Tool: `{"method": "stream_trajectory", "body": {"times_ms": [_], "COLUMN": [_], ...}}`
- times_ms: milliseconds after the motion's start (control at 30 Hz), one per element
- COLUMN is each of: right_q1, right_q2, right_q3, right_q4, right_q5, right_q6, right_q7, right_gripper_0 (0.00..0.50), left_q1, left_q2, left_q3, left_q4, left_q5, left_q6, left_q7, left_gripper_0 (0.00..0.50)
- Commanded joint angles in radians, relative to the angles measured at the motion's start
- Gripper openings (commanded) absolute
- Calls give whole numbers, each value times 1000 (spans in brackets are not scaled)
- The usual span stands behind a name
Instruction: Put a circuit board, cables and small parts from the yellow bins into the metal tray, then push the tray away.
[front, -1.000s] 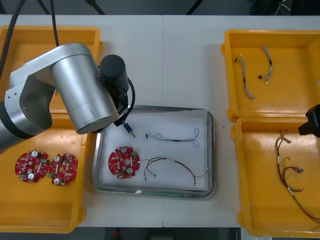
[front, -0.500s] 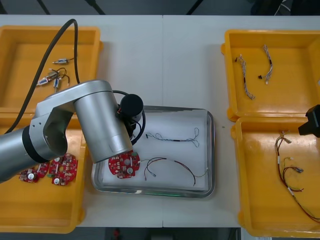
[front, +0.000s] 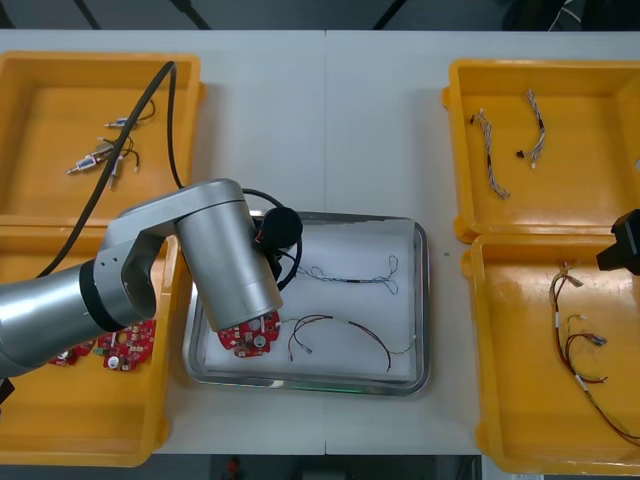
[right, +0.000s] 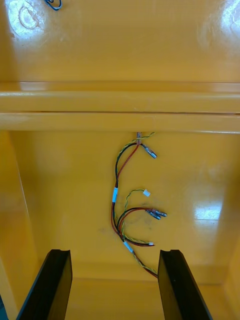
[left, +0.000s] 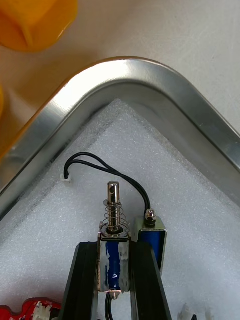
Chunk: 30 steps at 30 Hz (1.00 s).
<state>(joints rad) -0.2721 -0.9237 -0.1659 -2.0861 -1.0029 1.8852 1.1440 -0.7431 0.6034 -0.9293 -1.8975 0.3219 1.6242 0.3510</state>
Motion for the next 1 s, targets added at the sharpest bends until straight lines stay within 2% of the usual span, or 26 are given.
{"method": "stream_trajectory", "body": {"times_ms": [33, 267, 433, 467, 500, 533, 600, 667, 733, 900, 1000], "right_q1": [10, 10, 10, 10, 10, 10, 10, 10, 10, 10, 10], "right_q2": [-41, -41, -41, -41, -41, -41, -41, -41, -41, -41, -41], "right_q3": [-23, -23, -23, -23, -23, -23, -23, -23, -23, -23, -23], "right_q4": [-25, -25, -25, -25, -25, -25, -25, -25, -25, -25, -25], "right_q5": [-8, -8, -8, -8, -8, -8, -8, -8, -8, -8, -8], "right_q6": [-6, -6, -6, -6, -6, -6, -6, -6, -6, -6, -6], "right_q7": [19, 19, 19, 19, 19, 19, 19, 19, 19, 19, 19], "right_gripper_0": [500, 500, 500, 500, 500, 500, 500, 500, 500, 500, 500], "left_q1": [7, 7, 7, 7, 7, 7, 7, 7, 7, 7, 5], "left_q2": [-20, -20, -17, -17, -14, -10, -4, 9, 18, 36, 53], "left_q3": [-16, -20, -20, -20, -20, -20, -20, -20, -20, -17, 24], "left_q4": [-9, -9, -12, -14, -20, -28, -41, -66, -89, -147, -209], "left_q5": [2, 3, 2, 2, 2, 3, 3, 8, 11, 23, 59], "left_q6": [-3, -3, -3, -3, -3, -3, -3, -1, 2, 22, 62], "left_q7": [-13, -13, -17, -17, -17, -15, -15, -12, -12, -9, -17], "left_gripper_0": [0, 14, 162, 177, 228, 312, 400, 461, 500, 500, 500]}}
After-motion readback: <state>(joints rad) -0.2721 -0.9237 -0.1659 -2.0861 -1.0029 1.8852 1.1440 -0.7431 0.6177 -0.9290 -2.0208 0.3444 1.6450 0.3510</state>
